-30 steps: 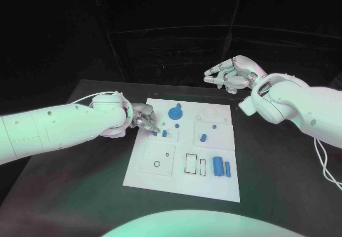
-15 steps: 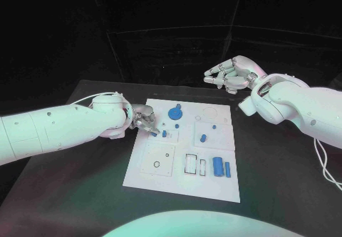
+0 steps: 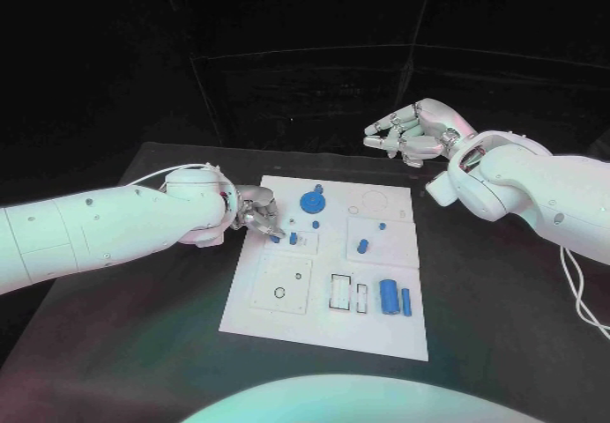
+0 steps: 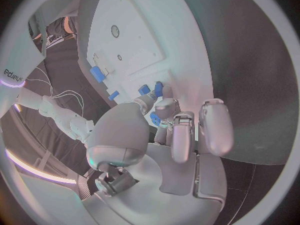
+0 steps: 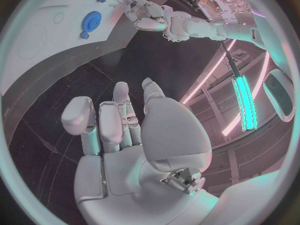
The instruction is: Assemble the parts on the task board
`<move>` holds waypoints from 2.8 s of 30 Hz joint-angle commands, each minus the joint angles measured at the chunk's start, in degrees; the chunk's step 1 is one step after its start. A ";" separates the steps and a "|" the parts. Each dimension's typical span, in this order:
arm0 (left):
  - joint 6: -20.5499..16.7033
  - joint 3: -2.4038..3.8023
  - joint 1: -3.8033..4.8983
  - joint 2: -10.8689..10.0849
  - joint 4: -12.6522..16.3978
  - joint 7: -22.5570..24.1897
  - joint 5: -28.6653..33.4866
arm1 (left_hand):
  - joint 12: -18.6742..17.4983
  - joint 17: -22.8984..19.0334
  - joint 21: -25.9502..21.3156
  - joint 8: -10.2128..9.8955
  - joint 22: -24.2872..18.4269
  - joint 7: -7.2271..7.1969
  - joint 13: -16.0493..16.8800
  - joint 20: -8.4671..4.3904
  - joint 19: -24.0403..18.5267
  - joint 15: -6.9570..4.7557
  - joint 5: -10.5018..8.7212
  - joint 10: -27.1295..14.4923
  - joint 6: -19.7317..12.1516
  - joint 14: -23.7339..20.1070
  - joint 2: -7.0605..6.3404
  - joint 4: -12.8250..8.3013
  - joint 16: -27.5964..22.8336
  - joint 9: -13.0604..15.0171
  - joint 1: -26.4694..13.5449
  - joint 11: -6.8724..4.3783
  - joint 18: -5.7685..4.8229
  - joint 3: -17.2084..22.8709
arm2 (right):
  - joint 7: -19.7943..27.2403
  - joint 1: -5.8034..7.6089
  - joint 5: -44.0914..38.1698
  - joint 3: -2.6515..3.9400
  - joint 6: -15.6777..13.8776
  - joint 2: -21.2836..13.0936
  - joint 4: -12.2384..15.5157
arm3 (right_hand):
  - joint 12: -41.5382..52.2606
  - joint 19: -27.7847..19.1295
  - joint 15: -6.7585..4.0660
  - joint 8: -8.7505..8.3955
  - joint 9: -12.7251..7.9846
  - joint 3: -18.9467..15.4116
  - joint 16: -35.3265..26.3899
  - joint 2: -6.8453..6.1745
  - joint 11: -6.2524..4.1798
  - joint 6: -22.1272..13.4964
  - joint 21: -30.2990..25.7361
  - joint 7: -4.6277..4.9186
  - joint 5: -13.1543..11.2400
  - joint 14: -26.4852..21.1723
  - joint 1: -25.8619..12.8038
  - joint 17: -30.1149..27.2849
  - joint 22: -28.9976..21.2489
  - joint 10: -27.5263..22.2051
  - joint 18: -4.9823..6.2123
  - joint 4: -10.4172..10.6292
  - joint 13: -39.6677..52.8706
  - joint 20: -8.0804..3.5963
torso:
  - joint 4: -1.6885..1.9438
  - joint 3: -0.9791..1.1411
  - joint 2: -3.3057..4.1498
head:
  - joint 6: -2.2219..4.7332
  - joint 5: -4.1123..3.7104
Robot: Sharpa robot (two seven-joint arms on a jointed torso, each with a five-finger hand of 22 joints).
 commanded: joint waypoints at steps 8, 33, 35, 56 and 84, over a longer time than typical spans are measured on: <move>0.12 -0.05 -0.05 0.21 -0.20 0.32 1.81 | 0.55 15.09 0.66 0.96 0.58 -0.31 0.37 -0.50 0.50 -0.70 0.26 0.63 1.16 6.05 -2.80 -0.20 0.19 0.42 -4.25 -0.24 -0.32 0.34 | 0.59 0.09 0.19 0.04 0.07 0.04 0.00 | -0.34 -0.41 0.22 0.24 0.07 -0.38 -0.40 0.55 -0.11 -0.51 -0.18 -0.05 0.17 0.85 -0.02 -0.13 -0.16 -0.30 1.08 -0.02 -0.07 -0.02 | 0.01 0.00 0.00 | -0.02 -0.12; 1.12 -0.05 -0.04 0.69 -2.04 -0.06 2.02 | 0.78 15.09 0.80 1.45 0.92 -0.61 0.66 -0.77 0.63 -0.97 0.26 1.01 1.92 6.05 -3.08 2.29 0.19 0.87 -8.29 -0.52 -0.38 -1.07 | 0.51 0.09 0.19 0.04 0.03 0.00 -0.01 | -0.36 -0.43 0.22 0.24 0.07 -0.43 -0.45 0.60 -0.10 -0.52 -0.22 -0.04 0.18 0.84 -0.09 -0.17 -0.21 -0.31 1.09 0.05 -0.11 -0.02 | 0.00 -0.02 0.04 | -0.16 -0.28; 1.35 -0.05 -0.04 0.76 -2.09 -0.08 2.28 | 0.82 15.09 0.85 1.47 1.00 -0.62 0.71 -0.77 0.66 -0.97 0.26 1.05 1.95 6.05 -3.06 2.42 0.19 0.90 -8.49 -0.53 -0.40 -1.15 | 0.51 0.09 0.19 0.04 0.03 0.00 -0.02 | -0.43 -0.45 0.23 0.24 0.07 -0.47 -0.44 0.63 -0.09 -0.52 -0.24 -0.04 0.19 0.85 -0.14 -0.15 -0.25 -0.35 1.10 0.10 -0.19 -0.02 | 0.01 -0.03 0.02 | -0.19 -0.32; 1.32 -0.05 -0.04 0.74 -1.61 0.06 5.29 | 1.23 15.09 1.27 2.06 1.68 -1.29 1.44 -1.10 0.89 -1.35 0.26 1.72 2.30 6.05 -1.40 0.00 0.19 1.61 -5.43 -1.09 -0.51 1.01 | 0.56 0.09 0.19 0.03 0.13 -0.01 -0.08 | -0.33 -0.43 0.23 0.24 0.07 -0.51 -0.46 0.67 -0.09 -0.52 -0.24 -0.03 0.21 0.85 -0.18 -0.16 -0.23 -0.30 1.09 0.15 -0.11 -0.02 | 0.02 -0.07 -0.01 | -0.33 -0.26; 3.45 -0.05 -0.03 1.33 -2.67 -0.26 5.43 | 1.03 15.09 1.14 2.72 1.74 -0.96 1.50 -1.04 0.84 -1.18 0.23 1.85 2.57 6.05 -1.78 2.85 0.19 2.70 -10.01 -0.79 -0.52 -2.78 | 0.55 0.08 0.19 0.03 0.04 -0.03 0.00 | -0.46 -0.44 0.23 0.25 0.07 -0.58 -0.57 0.85 -0.08 -0.53 -0.29 -0.03 0.32 0.84 -0.29 -0.26 -0.30 -0.36 1.10 0.30 -0.28 -0.01 | -0.02 -0.02 -0.02 | -0.63 -0.41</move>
